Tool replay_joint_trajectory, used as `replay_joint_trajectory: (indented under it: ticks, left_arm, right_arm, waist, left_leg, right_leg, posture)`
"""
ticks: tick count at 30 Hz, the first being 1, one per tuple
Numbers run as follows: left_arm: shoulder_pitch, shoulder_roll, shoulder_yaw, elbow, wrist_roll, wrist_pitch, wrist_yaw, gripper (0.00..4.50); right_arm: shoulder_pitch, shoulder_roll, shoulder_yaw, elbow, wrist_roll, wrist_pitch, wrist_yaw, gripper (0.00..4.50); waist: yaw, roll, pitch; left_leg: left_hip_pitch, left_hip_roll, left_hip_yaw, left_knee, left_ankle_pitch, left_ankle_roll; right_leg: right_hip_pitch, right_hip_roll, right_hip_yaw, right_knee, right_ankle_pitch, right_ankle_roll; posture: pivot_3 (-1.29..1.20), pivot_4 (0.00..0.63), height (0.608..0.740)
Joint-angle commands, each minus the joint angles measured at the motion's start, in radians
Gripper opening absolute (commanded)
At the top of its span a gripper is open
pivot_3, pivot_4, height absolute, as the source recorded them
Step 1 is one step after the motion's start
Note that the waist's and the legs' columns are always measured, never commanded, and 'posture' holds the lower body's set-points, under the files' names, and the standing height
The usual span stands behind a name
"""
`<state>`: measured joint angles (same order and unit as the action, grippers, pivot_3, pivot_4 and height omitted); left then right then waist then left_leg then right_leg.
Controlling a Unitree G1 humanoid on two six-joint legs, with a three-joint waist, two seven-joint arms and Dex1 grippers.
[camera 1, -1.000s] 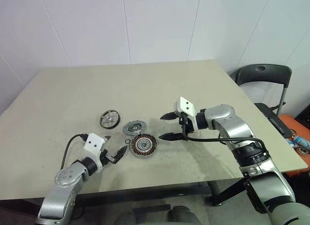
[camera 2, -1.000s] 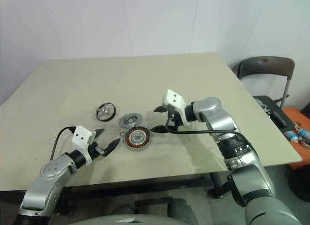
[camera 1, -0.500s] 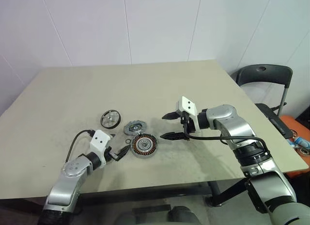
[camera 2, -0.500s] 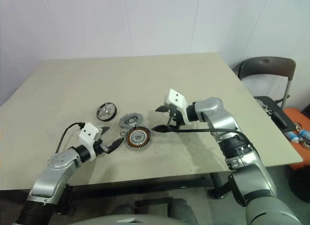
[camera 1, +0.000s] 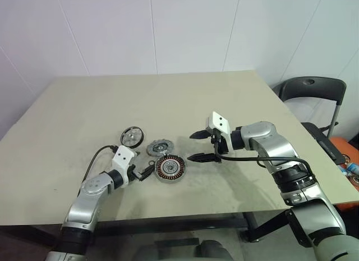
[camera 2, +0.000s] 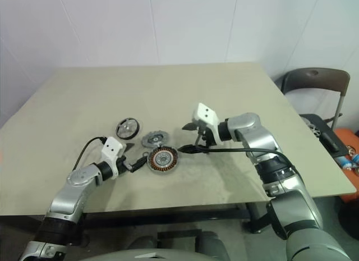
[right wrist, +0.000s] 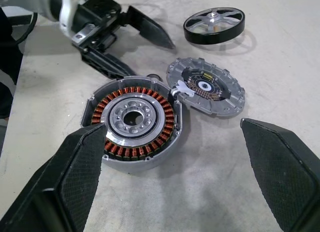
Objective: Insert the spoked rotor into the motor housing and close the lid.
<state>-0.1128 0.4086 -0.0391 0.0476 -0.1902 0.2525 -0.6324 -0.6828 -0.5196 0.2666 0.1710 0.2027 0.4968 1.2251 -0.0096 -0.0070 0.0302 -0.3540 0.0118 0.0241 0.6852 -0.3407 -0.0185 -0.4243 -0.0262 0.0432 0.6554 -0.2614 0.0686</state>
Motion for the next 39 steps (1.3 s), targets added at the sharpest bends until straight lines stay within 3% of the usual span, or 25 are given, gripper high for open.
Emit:
replay_joint_trajectory:
  ticks: [1, 19, 22, 31, 32, 39]
  left_arm:
    - [-0.033, -0.016, -0.037, 0.01, 0.007, -0.019, -0.03, 4.5]
    - [-0.049, -0.006, -0.087, 0.024, 0.039, 0.057, -0.057, 4.5]
    - [-0.05, -0.003, -0.09, 0.028, 0.039, 0.071, -0.066, 3.86]
    - [-0.051, 0.002, -0.101, 0.031, 0.052, 0.081, -0.062, 0.85]
    - [-0.046, 0.004, -0.099, 0.023, 0.051, 0.084, -0.06, 0.69]
    - [0.06, 0.055, -0.046, -0.143, 0.009, 0.14, -0.051, 0.69]
  right_arm:
    - [-0.024, 0.0, -0.017, -0.033, 0.02, 0.005, 0.001, 4.47]
    - [-0.031, 0.006, -0.023, -0.022, 0.018, 0.003, -0.013, 4.47]
    - [-0.036, 0.01, -0.023, -0.016, 0.017, -0.001, -0.017, 4.5]
    - [-0.042, 0.014, -0.029, -0.008, 0.019, -0.003, -0.023, 4.5]
    - [-0.042, 0.013, -0.029, -0.008, 0.019, -0.003, -0.023, 4.5]
    - [-0.037, 0.013, -0.031, -0.01, 0.018, -0.007, -0.029, 4.5]
  waist:
    - [0.0, 0.0, 0.0]
    - [0.003, 0.0, -0.001]
    - [0.002, 0.001, -0.001]
    - [-0.004, 0.001, -0.001]
    - [-0.005, 0.001, -0.001]
    - [-0.011, 0.001, -0.001]
  left_leg:
    - [0.0, 0.0, 0.0, 0.0, 0.0, 0.0]
    - [0.001, -0.001, 0.0, 0.0, 0.001, 0.001]
    - [0.002, -0.001, 0.0, 0.0, 0.001, 0.001]
    - [0.017, -0.001, 0.0, 0.0, 0.001, 0.002]
    - [0.017, -0.001, 0.0, 0.0, 0.001, 0.002]
    - [0.015, 0.0, 0.0, -0.002, 0.001, 0.002]
  right_leg:
    - [0.0, 0.0, 0.0, 0.0, 0.0, 0.0]
    - [0.002, 0.0, 0.0, 0.0, 0.0, 0.0]
    - [0.003, 0.0, 0.0, 0.0, 0.0, 0.001]
    - [0.018, 0.001, 0.0, -0.002, 0.0, 0.001]
    - [0.018, 0.001, 0.0, -0.001, 0.0, 0.001]
    - [0.016, 0.001, 0.001, -0.003, 0.0, 0.001]
  posture:
    - [0.0, 0.0, 0.74]
    - [0.0, 0.0, 0.74]
    - [0.0, 0.0, 0.74]
    - [0.0, 0.0, 0.74]
    - [0.0, 0.0, 0.74]
    - [0.0, 0.0, 0.74]
